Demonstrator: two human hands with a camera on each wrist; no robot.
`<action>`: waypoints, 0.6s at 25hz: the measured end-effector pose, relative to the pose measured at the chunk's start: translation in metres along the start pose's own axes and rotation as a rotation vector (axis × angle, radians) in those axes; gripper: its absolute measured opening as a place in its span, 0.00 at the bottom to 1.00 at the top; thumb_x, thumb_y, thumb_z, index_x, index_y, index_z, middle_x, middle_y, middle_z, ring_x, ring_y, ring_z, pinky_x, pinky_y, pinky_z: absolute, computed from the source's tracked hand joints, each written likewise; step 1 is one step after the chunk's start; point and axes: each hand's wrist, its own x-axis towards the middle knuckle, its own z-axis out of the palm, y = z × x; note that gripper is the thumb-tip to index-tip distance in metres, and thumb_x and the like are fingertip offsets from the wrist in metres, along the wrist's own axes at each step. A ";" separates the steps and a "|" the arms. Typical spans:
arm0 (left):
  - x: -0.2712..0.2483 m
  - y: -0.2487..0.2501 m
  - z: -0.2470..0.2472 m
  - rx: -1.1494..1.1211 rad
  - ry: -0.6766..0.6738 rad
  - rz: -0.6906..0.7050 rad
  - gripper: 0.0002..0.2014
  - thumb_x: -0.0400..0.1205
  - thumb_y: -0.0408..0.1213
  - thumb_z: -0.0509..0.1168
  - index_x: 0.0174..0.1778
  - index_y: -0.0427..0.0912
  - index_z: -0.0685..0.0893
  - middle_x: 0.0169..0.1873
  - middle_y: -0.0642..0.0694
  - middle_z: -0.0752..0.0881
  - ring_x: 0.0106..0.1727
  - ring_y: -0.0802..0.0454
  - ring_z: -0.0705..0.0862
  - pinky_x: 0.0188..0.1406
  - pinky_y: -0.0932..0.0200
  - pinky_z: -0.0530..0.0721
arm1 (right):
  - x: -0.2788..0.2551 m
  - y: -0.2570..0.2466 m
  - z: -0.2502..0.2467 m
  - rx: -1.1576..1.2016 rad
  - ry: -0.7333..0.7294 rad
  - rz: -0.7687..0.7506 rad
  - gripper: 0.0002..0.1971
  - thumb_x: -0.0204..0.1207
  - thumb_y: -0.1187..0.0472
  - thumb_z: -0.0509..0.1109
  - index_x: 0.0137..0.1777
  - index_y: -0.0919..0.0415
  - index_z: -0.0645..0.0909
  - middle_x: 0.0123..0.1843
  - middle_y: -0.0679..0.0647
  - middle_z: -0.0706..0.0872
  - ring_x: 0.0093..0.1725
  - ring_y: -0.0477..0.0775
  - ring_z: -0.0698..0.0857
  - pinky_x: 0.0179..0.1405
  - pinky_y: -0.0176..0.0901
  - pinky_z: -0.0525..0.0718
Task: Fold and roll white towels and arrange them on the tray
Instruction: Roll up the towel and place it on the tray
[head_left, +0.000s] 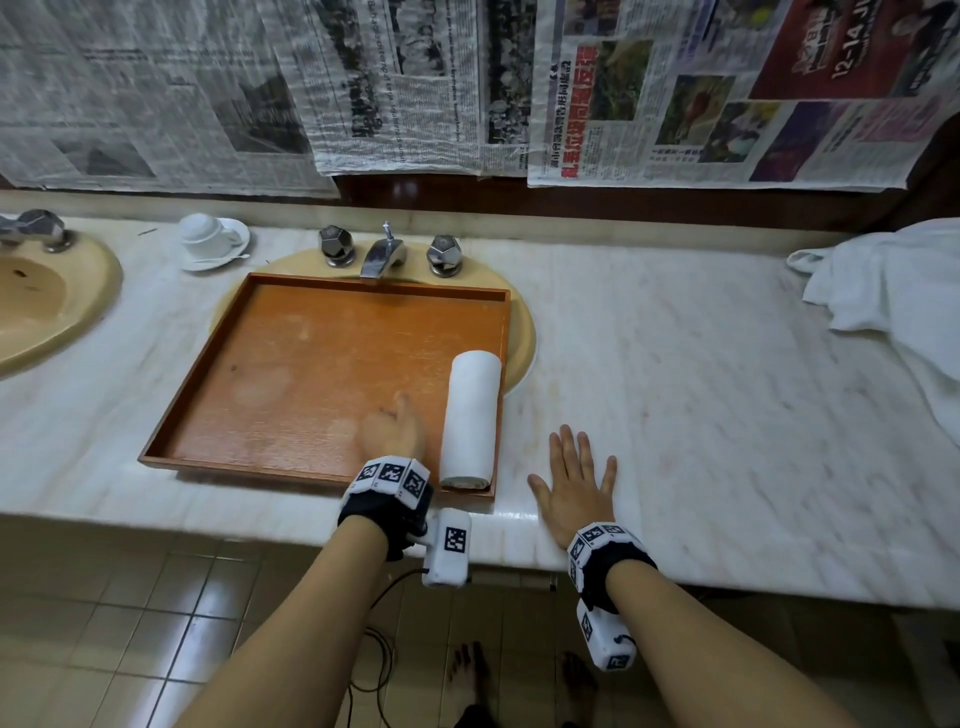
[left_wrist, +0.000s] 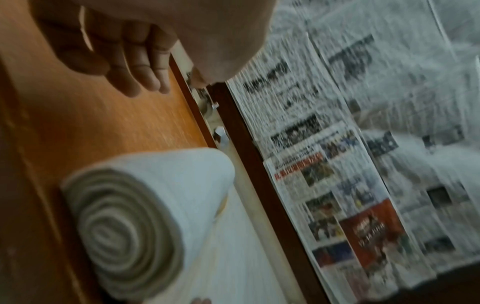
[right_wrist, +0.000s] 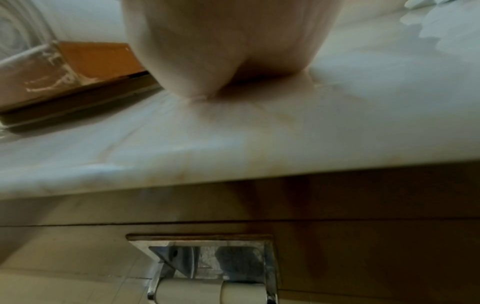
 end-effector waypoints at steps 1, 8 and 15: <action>0.002 -0.006 -0.012 -0.014 0.018 -0.073 0.19 0.86 0.47 0.59 0.42 0.33 0.82 0.43 0.38 0.85 0.43 0.42 0.79 0.39 0.53 0.73 | 0.000 0.000 0.000 0.002 -0.001 -0.003 0.34 0.86 0.40 0.40 0.84 0.54 0.29 0.84 0.47 0.25 0.82 0.51 0.26 0.78 0.66 0.26; -0.012 -0.050 -0.046 -0.094 -0.337 -0.433 0.19 0.85 0.47 0.59 0.52 0.32 0.81 0.26 0.42 0.80 0.23 0.50 0.75 0.11 0.67 0.69 | -0.001 0.000 -0.001 0.009 -0.019 -0.005 0.34 0.86 0.40 0.39 0.84 0.54 0.29 0.84 0.47 0.25 0.82 0.51 0.27 0.80 0.67 0.31; -0.012 -0.067 -0.031 -0.270 -0.399 -0.515 0.17 0.85 0.47 0.59 0.57 0.36 0.81 0.29 0.37 0.87 0.18 0.49 0.78 0.12 0.67 0.70 | 0.000 0.001 -0.004 0.009 -0.052 -0.002 0.35 0.86 0.39 0.39 0.84 0.53 0.29 0.84 0.47 0.25 0.83 0.51 0.28 0.80 0.66 0.31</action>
